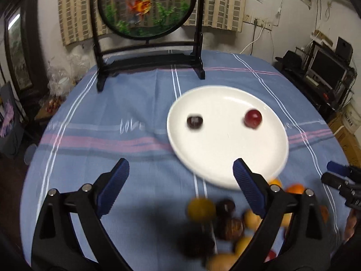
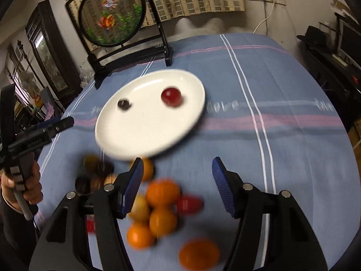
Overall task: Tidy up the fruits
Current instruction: 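Carry the apple and plum over the white plate and open both tools, then withdraw both open tools from the plate back toward the fruit, then grasp a large orange with the right tool while the left tool grasps a tan round fruit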
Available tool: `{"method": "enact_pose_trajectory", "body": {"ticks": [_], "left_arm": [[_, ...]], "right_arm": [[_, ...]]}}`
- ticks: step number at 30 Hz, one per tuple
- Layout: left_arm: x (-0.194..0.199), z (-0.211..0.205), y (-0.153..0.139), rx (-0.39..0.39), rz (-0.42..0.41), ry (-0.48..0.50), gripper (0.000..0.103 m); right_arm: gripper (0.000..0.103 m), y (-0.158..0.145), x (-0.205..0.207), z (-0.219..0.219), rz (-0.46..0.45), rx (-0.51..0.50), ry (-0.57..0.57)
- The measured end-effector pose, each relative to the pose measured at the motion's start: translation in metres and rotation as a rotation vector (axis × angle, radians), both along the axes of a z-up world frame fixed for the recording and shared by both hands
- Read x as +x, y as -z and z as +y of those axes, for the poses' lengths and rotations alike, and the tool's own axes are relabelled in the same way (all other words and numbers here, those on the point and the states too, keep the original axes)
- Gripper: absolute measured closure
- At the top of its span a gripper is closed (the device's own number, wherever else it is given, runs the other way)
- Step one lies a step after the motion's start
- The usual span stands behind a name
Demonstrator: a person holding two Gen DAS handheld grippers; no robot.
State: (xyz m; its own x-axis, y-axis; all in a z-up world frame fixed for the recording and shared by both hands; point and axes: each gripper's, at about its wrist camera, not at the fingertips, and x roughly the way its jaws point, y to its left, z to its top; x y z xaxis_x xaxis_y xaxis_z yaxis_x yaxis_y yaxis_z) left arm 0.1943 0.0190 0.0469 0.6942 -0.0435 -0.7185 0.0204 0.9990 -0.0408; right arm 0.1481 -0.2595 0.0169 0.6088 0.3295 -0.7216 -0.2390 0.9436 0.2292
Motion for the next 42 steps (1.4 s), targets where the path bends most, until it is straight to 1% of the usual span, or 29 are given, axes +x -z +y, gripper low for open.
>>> {"method": "enact_pose_trajectory", "body": {"ticks": [2, 5, 9, 11, 15, 19, 22, 25, 28, 33, 36, 41, 42], "left_arm": [[-0.023, 0.000, 0.007, -0.003, 0.012, 0.000, 0.008], [-0.051, -0.001, 0.018, 0.021, 0.028, -0.007, 0.008], [-0.085, -0.002, 0.028, 0.015, 0.027, -0.003, 0.007], [-0.096, -0.002, 0.032, 0.005, 0.035, -0.002, 0.005], [-0.115, -0.001, 0.044, -0.014, 0.060, -0.013, 0.005], [-0.124, -0.003, 0.054, -0.015, 0.080, -0.023, 0.005], [-0.128, -0.006, 0.061, -0.005, 0.099, -0.024, 0.005], [-0.132, -0.008, 0.064, -0.001, 0.100, -0.018, 0.005], [-0.134, -0.009, 0.066, 0.009, 0.097, -0.013, 0.005], [-0.133, -0.007, 0.069, 0.007, 0.101, -0.009, 0.005], [-0.131, -0.006, 0.070, 0.012, 0.105, -0.011, 0.005], [-0.127, -0.004, 0.071, 0.001, 0.115, -0.009, 0.005], [-0.126, -0.004, 0.071, 0.001, 0.117, -0.009, 0.005]], "right_arm": [[0.039, 0.003, -0.028, 0.002, -0.029, 0.009, -0.008], [0.039, 0.008, -0.057, 0.006, -0.053, 0.023, -0.017], [0.039, 0.019, -0.079, 0.011, -0.038, 0.011, -0.027], [0.039, 0.025, -0.088, 0.007, -0.031, 0.017, -0.030], [0.039, 0.032, -0.109, 0.000, -0.024, 0.025, -0.036], [0.039, 0.036, -0.121, 0.003, -0.037, -0.029, -0.050], [0.039, 0.039, -0.123, 0.003, -0.044, -0.060, -0.045], [0.039, 0.044, -0.121, 0.001, -0.038, -0.093, -0.024], [0.039, 0.050, -0.112, -0.001, -0.001, -0.132, 0.007], [0.039, 0.059, -0.092, 0.000, 0.032, -0.200, 0.052], [0.039, 0.060, -0.079, -0.002, 0.050, -0.204, 0.079], [0.040, 0.060, -0.065, -0.003, 0.050, -0.193, 0.106], [0.047, 0.059, -0.063, -0.004, 0.046, -0.185, 0.113]]}}
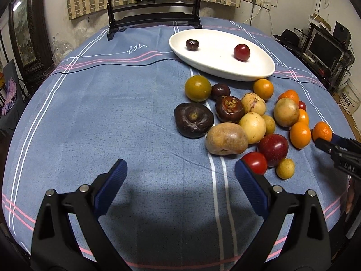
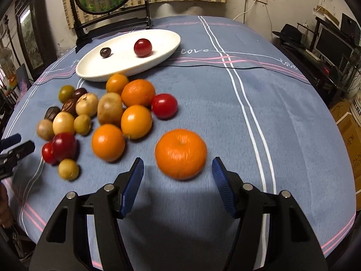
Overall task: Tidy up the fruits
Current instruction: 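Grasp a large orange with the right tool while the left tool grasps a tan round fruit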
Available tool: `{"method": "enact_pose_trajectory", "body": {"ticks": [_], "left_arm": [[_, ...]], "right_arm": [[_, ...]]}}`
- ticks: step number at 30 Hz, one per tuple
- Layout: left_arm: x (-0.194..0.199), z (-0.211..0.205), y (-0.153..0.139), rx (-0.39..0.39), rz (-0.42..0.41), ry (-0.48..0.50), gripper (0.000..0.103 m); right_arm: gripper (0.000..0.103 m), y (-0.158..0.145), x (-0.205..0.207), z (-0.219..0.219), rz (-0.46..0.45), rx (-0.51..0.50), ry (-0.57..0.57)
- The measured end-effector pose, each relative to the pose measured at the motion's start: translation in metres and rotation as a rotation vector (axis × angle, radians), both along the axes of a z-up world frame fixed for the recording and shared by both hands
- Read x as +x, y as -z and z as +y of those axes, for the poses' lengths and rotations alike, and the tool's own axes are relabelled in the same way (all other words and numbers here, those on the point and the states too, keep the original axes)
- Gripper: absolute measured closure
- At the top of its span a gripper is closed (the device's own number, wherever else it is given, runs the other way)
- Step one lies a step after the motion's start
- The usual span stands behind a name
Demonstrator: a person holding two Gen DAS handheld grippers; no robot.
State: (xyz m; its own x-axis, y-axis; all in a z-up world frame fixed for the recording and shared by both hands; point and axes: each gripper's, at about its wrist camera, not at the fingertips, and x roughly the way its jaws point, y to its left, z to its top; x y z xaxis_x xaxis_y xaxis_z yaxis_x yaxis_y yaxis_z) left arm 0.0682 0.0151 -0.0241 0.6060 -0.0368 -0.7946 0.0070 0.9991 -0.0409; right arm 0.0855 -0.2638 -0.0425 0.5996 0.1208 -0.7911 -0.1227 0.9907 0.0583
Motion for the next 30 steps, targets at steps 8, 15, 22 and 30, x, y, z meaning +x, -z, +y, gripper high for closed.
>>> {"method": "enact_pose_trajectory", "body": {"ticks": [8, 15, 22, 30], "left_arm": [[0.005, -0.008, -0.002, -0.021, 0.005, 0.030, 0.005], [0.014, -0.018, 0.003, -0.035, 0.023, 0.041, 0.005], [0.029, -0.020, 0.003, -0.052, 0.048, 0.008, 0.006], [0.027, -0.021, 0.003, -0.122, 0.056, 0.063, 0.039]], "right_arm": [[0.057, -0.001, 0.000, -0.009, -0.002, 0.069, 0.003], [0.057, 0.001, -0.011, -0.009, -0.011, 0.079, -0.029], [0.057, 0.002, -0.015, -0.011, -0.019, 0.089, -0.036], [0.057, 0.002, -0.019, -0.013, -0.020, 0.099, -0.037]]}}
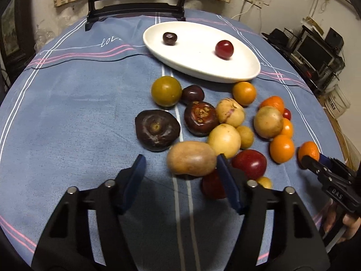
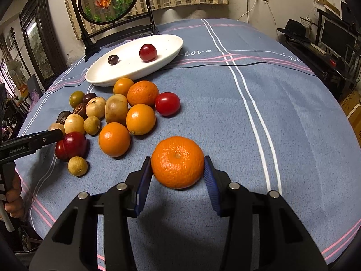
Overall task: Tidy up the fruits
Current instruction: 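Grasp a large orange with the right tool while the left tool grasps a tan round fruit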
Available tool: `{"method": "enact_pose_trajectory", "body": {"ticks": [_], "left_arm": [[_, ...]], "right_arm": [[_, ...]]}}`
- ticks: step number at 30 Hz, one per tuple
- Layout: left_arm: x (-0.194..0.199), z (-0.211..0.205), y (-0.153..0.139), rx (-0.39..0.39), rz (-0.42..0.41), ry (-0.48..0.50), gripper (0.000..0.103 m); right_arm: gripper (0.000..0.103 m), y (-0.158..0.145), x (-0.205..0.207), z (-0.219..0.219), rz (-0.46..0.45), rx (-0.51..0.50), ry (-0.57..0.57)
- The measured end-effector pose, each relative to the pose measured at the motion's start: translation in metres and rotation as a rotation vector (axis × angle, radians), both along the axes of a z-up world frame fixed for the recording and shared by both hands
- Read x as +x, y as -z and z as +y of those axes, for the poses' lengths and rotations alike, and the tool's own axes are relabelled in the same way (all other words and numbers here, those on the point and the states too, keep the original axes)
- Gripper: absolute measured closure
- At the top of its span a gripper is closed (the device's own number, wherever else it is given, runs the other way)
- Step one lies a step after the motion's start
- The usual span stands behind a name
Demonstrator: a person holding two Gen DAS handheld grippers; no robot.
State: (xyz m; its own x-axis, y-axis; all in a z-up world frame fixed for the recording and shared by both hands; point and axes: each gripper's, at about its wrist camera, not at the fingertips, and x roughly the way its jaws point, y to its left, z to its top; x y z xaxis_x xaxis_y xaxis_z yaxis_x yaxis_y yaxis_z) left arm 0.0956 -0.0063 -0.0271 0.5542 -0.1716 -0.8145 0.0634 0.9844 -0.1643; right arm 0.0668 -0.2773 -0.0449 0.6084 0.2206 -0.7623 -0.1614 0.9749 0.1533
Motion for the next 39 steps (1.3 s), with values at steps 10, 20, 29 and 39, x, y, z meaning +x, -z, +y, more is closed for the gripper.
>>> {"method": "enact_pose_trajectory", "body": {"ticks": [10, 20, 29, 39], "left_arm": [[-0.027, 0.028, -0.007, 0.046, -0.030, -0.033, 0.036], [-0.027, 0.022, -0.002, 0.068, -0.035, 0.002, 0.036], [-0.033, 0.006, 0.003, 0.082, -0.025, 0.061, 0.037], [-0.022, 0.003, 0.016, 0.112, -0.015, 0.074, 0.060]], "right_arm": [[0.057, -0.001, -0.003, 0.001, -0.002, -0.006, -0.008], [0.057, -0.001, -0.007, 0.004, -0.002, -0.010, -0.012], [0.057, -0.001, -0.007, 0.003, -0.002, -0.009, -0.014], [0.057, -0.001, -0.007, 0.003, -0.003, -0.012, -0.013]]}}
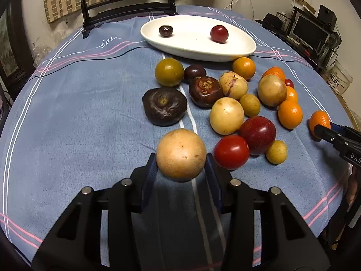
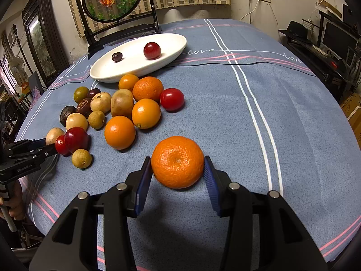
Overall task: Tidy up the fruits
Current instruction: 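Grasp a large orange with the right tool while the left tool grasps a tan round fruit, then carry the orange and tan fruit over the plate and open both tools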
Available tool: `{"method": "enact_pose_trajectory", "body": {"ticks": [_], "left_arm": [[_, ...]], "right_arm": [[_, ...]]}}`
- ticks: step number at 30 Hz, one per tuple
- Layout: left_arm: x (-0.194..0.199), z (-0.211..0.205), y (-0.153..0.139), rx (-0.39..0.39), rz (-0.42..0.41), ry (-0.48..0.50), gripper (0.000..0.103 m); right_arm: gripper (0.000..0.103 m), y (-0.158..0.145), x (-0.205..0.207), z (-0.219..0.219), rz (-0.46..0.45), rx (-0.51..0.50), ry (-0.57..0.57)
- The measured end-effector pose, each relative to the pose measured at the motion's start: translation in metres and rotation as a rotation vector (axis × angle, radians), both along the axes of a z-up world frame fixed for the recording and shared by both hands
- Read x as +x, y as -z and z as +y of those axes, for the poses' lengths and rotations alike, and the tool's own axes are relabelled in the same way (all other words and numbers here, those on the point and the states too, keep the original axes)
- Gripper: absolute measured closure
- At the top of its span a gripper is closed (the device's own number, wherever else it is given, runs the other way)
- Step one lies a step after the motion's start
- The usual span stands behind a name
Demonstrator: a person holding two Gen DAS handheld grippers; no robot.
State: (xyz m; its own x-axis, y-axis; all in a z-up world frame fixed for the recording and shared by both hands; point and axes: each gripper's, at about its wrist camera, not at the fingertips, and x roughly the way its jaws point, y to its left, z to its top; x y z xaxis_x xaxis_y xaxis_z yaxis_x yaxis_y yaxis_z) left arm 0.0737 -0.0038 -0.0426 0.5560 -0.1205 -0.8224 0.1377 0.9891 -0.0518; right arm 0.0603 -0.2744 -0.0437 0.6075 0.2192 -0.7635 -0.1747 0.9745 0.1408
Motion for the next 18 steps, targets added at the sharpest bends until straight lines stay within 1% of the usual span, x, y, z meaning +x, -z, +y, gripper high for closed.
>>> {"method": "enact_pose_trajectory", "body": {"ticks": [3, 5, 10, 14, 18], "left_arm": [[0.001, 0.003, -0.003, -0.004, 0.003, -0.005, 0.060], [0.001, 0.007, -0.008, 0.002, -0.012, -0.015, 0.060], [0.007, 0.015, -0.037, 0.007, -0.075, -0.021, 0.060], [0.023, 0.015, -0.061, 0.005, -0.122, -0.014, 0.060], [0.050, 0.007, -0.080, 0.010, -0.162, 0.000, 0.060]], "right_arm": [[0.057, -0.003, -0.001, 0.000, -0.012, 0.013, -0.001], [0.057, -0.010, -0.002, -0.001, -0.031, 0.014, -0.002], [0.057, -0.033, 0.002, 0.004, -0.083, 0.015, -0.031], [0.057, -0.051, 0.012, 0.015, -0.119, 0.026, -0.073], [0.057, -0.074, 0.038, 0.038, -0.169, 0.011, -0.132]]}}
